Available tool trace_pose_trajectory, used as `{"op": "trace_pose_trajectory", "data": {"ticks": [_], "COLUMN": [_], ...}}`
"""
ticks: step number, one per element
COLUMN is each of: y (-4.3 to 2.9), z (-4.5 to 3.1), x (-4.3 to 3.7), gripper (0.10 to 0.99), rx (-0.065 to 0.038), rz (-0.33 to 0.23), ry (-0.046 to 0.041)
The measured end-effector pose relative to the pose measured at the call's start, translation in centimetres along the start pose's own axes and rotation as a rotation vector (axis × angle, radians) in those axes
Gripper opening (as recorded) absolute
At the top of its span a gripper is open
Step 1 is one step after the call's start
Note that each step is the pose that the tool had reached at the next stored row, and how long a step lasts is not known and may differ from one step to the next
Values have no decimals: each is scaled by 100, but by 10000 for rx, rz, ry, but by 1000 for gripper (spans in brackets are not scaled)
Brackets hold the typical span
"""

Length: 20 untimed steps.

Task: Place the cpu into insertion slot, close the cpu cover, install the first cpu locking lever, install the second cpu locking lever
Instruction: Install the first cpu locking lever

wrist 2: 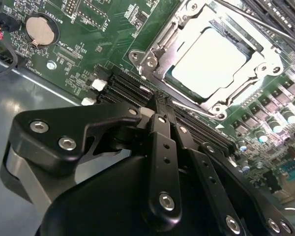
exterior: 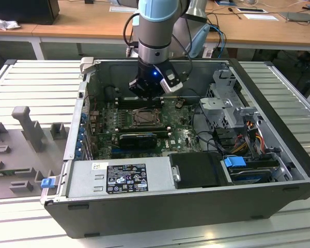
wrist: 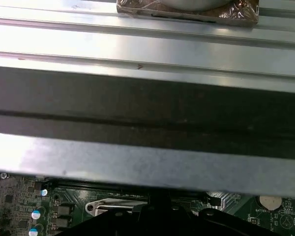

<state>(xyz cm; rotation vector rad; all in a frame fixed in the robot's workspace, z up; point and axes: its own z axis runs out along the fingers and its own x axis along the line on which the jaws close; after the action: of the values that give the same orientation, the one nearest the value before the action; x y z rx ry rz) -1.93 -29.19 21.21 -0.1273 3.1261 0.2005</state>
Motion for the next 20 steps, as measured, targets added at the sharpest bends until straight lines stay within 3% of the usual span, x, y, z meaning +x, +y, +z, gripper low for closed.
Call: {"op": "trace_pose_trajectory", "data": {"ticks": [8,20], "y": [-10,-9], "z": [78,74], "x": [-17,-18], "gripper": [106,106], "rx": [3,48], "rz": [-9,-7], "ry": [1,4]}}
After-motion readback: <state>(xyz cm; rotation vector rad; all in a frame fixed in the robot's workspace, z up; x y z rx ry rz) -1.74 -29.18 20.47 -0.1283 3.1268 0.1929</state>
